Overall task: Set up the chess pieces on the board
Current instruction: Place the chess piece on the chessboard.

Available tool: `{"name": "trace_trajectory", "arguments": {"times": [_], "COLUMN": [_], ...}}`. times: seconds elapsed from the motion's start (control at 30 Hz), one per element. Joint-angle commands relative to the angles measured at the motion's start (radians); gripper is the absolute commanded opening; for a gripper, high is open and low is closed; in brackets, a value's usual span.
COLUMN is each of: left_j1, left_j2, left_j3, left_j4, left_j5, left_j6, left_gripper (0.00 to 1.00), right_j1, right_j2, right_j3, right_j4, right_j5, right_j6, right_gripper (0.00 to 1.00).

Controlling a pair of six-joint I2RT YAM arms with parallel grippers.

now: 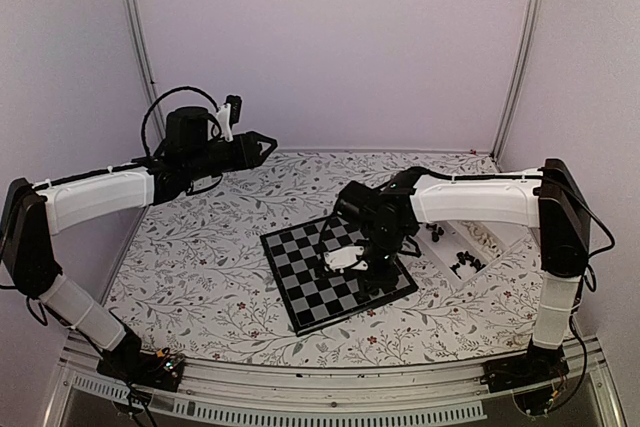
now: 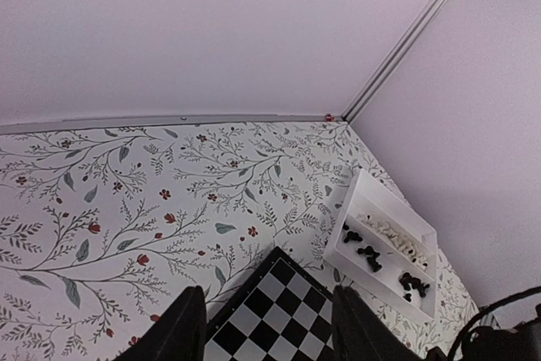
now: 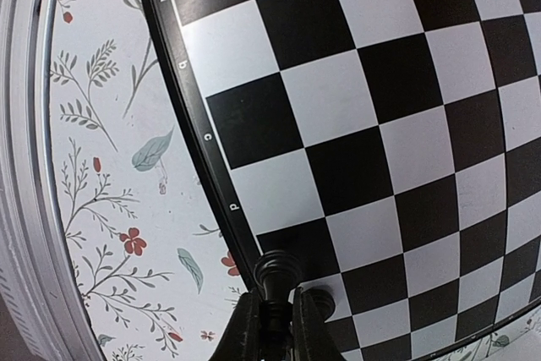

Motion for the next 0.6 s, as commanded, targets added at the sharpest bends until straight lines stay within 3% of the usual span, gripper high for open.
{"name": "trace_trajectory", "arguments": {"times": [0.0,0.2,0.37,0.57], "left_j1": [0.004,0.001,0.001,0.001], "left_j2": [-0.030,-0.026,-0.022,-0.011], "left_j3": [-0.010,-0.009,-0.009,-0.004], "left_j4": [0.023,0.022,0.022,0.019], "left_j5": [0.010,0.013,0.015,0.021], "left_j6": [-0.005,-0.004,-0.002,-0.002], "left_gripper": [0.52,0.52,0.52,0.52], "right_j1": [0.001,-0.011,-0.020,-0.023], "right_j2": [0.027,0.043,0.044,0.037], "right_j3": [0.006,0.002,-0.002,0.000], "right_j4": [0.014,0.028,0.039,0.049], "right_j5": [0.012,0.011,0.007,-0.008], "right_j6": [0.008,0.003,0.003,0.004], "right_gripper": [0.10,0.12,0.28,0.35]}}
